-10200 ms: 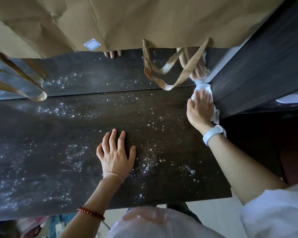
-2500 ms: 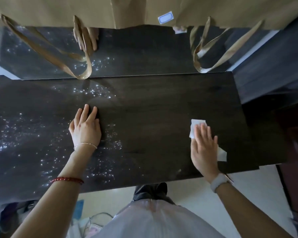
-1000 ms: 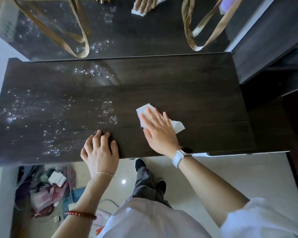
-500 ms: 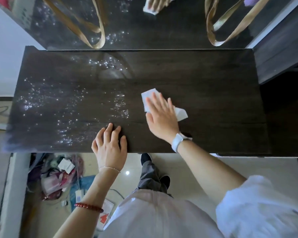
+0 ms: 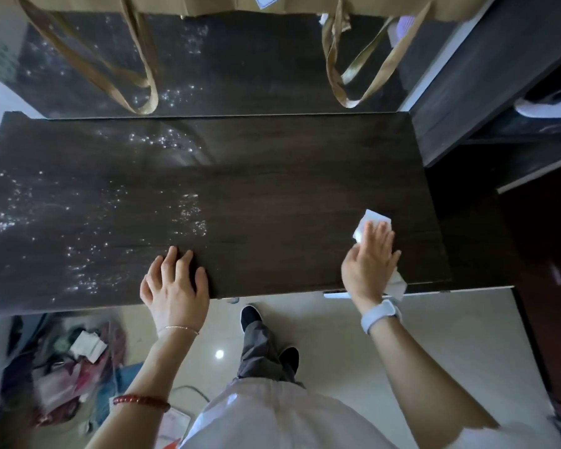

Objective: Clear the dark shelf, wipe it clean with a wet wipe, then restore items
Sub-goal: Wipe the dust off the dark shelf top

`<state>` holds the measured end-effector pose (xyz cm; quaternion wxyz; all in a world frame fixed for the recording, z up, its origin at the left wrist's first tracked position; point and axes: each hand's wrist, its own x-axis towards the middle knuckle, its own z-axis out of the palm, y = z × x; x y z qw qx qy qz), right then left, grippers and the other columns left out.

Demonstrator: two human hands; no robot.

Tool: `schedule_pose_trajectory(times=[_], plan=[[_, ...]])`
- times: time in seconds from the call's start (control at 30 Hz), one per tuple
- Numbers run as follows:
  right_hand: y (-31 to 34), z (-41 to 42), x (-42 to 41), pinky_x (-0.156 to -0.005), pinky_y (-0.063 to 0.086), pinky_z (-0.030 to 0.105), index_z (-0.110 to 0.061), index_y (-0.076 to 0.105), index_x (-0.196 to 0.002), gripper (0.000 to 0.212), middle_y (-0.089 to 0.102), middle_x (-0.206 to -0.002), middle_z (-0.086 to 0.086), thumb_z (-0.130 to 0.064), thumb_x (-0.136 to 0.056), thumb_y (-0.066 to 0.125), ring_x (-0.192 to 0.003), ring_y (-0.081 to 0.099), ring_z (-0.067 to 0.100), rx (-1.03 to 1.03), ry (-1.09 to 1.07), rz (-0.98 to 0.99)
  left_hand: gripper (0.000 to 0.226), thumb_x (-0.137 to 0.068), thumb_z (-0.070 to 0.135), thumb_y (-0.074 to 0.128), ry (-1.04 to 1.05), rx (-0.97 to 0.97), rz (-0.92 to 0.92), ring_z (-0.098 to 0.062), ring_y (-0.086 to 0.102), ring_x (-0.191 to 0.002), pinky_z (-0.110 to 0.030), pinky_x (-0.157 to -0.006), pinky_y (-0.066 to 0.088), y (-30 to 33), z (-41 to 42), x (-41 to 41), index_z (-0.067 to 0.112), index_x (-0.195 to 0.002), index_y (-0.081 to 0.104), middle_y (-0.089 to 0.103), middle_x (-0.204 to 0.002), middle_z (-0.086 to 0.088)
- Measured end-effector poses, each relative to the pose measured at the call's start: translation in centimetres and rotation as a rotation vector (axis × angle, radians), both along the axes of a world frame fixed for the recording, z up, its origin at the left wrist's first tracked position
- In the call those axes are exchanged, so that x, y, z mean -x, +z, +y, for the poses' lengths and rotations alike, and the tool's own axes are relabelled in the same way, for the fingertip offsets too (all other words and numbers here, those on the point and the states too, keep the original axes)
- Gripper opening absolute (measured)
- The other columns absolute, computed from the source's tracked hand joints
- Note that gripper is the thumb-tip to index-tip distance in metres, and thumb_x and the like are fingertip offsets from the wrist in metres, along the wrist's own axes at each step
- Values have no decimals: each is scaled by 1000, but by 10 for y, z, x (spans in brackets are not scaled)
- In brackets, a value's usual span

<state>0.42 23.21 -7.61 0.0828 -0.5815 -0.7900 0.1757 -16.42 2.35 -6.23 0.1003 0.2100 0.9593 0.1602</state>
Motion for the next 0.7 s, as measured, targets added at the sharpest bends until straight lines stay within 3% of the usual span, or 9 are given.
schedule_pose_trajectory(times=[0.1, 0.17, 0.23, 0.3, 0.33, 0.4, 0.5, 0.63, 0.7], plan=[[-4, -65, 44, -106, 22, 57, -8, 41, -135, 59, 37, -144, 19, -6, -76, 31, -133, 31, 37, -22, 373, 71, 36, -94, 31, 41, 22, -57, -25, -24, 21, -136, -43, -110, 12, 1, -3, 3, 19, -126, 52, 38, -144, -3], [-2, -108, 66, -113, 11, 49, -9, 40, -135, 64, 32, -147, 15, -3, -73, 25, -137, 24, 32, 23, 662, 149, 32, -94, 20, 44, 72, -173, -95, -24, 27, -134, -40, -110, 14, 6, -3, 10, 16, -124, 55, 42, -142, -2], [9, -131, 81, -115, -1, 40, -8, 38, -136, 60, 27, -149, 12, 8, -80, 27, -141, 16, 26, 273, 775, 302, 31, -94, 12, 42, 170, -365, -177, -25, 39, -129, -36, -109, 25, 18, -9, 17, 10, -123, 56, 49, -136, -6], [21, -132, 87, -113, 16, 30, -8, 40, -135, 44, 39, -143, 13, 0, -92, 32, -133, 35, 19, 624, 687, 520, 32, -95, 10, 40, 275, -502, -194, -23, 46, -121, -30, -103, 32, 31, -18, 19, 9, -124, 54, 52, -131, -8], [28, -127, 87, -102, 31, 23, -9, 40, -134, 40, 48, -135, 12, -13, -95, 33, -116, 51, 10, 702, 562, 620, 32, -95, 10, 40, 300, -525, -172, -22, 48, -119, -29, -100, 34, 36, -23, 18, 9, -125, 53, 52, -129, -9], [38, -110, 86, -80, 41, 13, -10, 41, -133, 44, 55, -122, 8, -24, -92, 37, -89, 55, -3, 711, 285, 736, 32, -93, 7, 42, 265, -509, -95, -24, 48, -115, -28, -95, 36, 39, -31, 11, 7, -123, 53, 51, -126, -12], [41, -83, 82, -97, 39, 27, -9, 38, -135, 47, 48, -134, 10, -11, -88, 39, -120, 47, 19, 593, 82, 708, 31, -90, 7, 44, 40, -444, -10, -30, 49, -111, -37, -95, 40, 30, -29, -9, 1, -117, 56, 55, -119, -18], [32, -51, 58, -108, 17, 20, -11, 32, -140, 45, 26, -151, 5, -9, -96, 37, -139, 21, 19, 349, 131, 508, 39, -85, 22, 37, -318, -316, 4, -29, 51, -110, -43, -94, 43, 18, 6, -37, 6, -113, 60, 59, -118, -14], [20, -35, 34, -113, 14, 34, -8, 34, -139, 44, 24, -151, 8, -6, -95, 38, -141, 16, 24, 205, 155, 333, 40, -85, 22, 36, -462, -182, 50, -34, 53, -114, -49, -94, 43, 15, 35, -43, 7, -113, 60, 59, -121, -16]])
